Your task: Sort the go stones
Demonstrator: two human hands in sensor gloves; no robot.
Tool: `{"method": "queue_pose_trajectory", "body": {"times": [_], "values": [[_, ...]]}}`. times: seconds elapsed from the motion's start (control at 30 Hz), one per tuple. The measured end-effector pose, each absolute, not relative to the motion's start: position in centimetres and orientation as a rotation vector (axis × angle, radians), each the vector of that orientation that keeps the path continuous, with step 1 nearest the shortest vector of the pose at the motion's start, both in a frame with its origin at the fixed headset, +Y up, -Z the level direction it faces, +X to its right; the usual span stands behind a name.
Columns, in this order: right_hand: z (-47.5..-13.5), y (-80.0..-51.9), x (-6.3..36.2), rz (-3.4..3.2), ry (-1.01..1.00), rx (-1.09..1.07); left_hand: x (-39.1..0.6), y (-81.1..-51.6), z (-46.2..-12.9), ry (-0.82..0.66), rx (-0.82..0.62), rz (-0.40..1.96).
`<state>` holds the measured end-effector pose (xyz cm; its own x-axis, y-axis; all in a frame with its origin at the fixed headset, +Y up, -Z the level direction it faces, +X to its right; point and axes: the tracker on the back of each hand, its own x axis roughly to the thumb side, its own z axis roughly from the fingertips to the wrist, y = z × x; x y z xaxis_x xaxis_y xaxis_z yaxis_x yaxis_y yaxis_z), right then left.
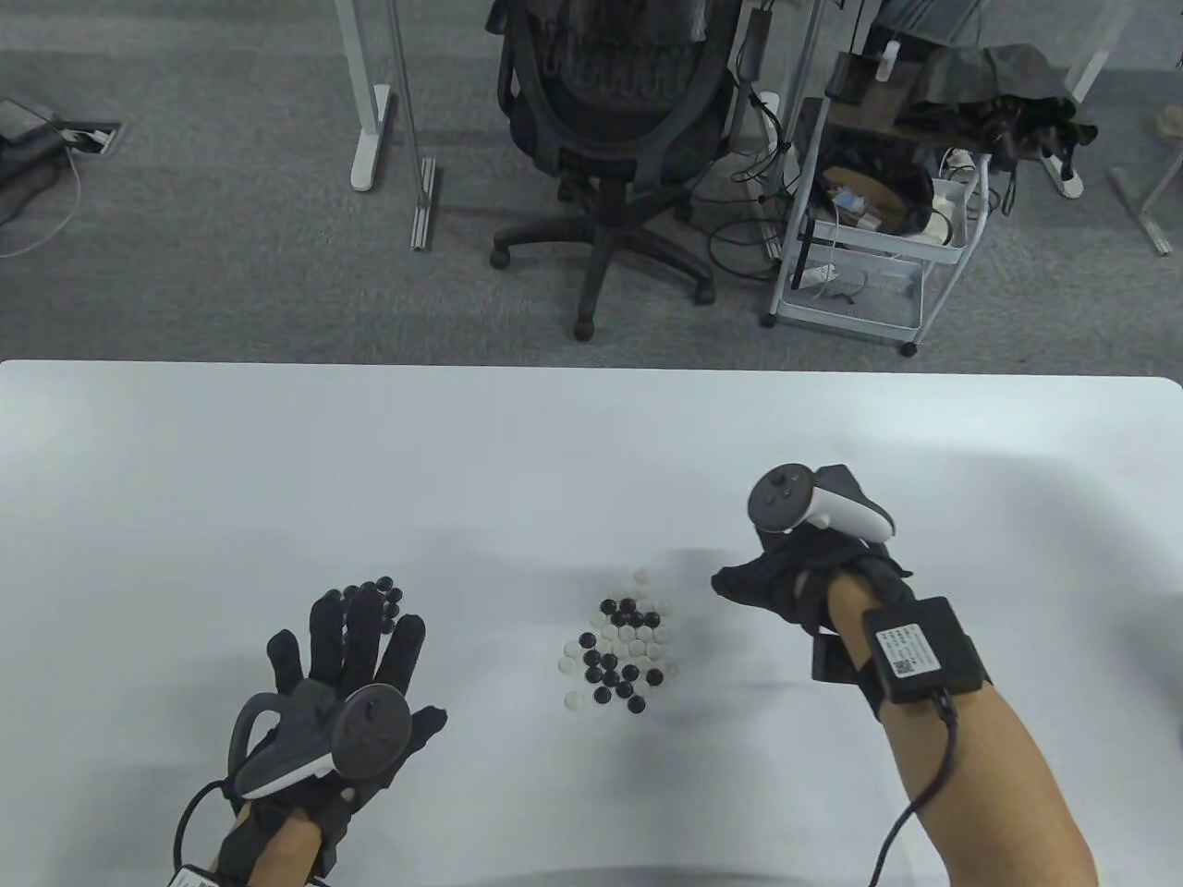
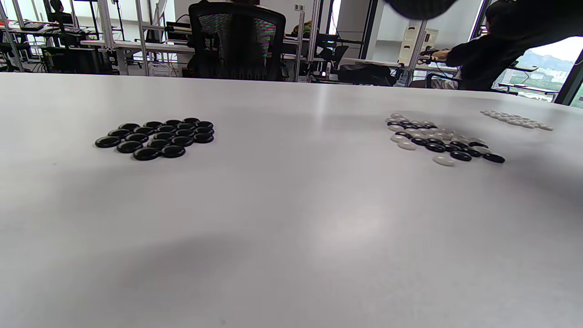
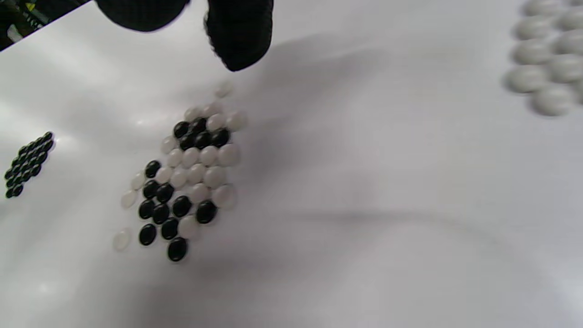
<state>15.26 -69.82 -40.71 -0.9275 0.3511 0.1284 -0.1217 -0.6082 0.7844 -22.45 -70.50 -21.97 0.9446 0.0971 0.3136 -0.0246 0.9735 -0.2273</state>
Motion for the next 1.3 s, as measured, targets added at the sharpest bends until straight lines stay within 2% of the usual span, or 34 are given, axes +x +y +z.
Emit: {"method": "queue_pose_trajectory", "body": {"times": [0.1,0.23,0.4,0.53,0.87,1.03,1.3], "values": [[-41.6,-71.5,11.8,2.557,1.278,0.440,-22.5,-70.5,-21.9,-0.323,-0.222,0.068],[-43.0,-73.4,9.3,2.583,1.286,0.424,-22.6,-70.1,-21.7,-0.321,-0.204,0.070],[-44.4,-75.5,9.3,2.547,1.364,0.326,-22.7,-70.0,-21.6,-0.316,-0.201,0.066],[-45.3,-75.6,11.0,2.547,1.344,0.237,-22.7,-70.1,-21.6,-0.310,-0.209,0.067],[-45.8,-74.7,21.6,2.593,1.395,-0.139,-22.7,-70.0,-21.6,-0.304,-0.202,0.053],[-45.4,-74.7,24.2,2.587,1.393,-0.213,-22.8,-70.1,-21.6,-0.301,-0.208,0.054],[-44.8,-74.7,25.0,2.584,1.390,-0.209,-22.5,-70.4,-21.8,-0.311,-0.227,0.044]]}}
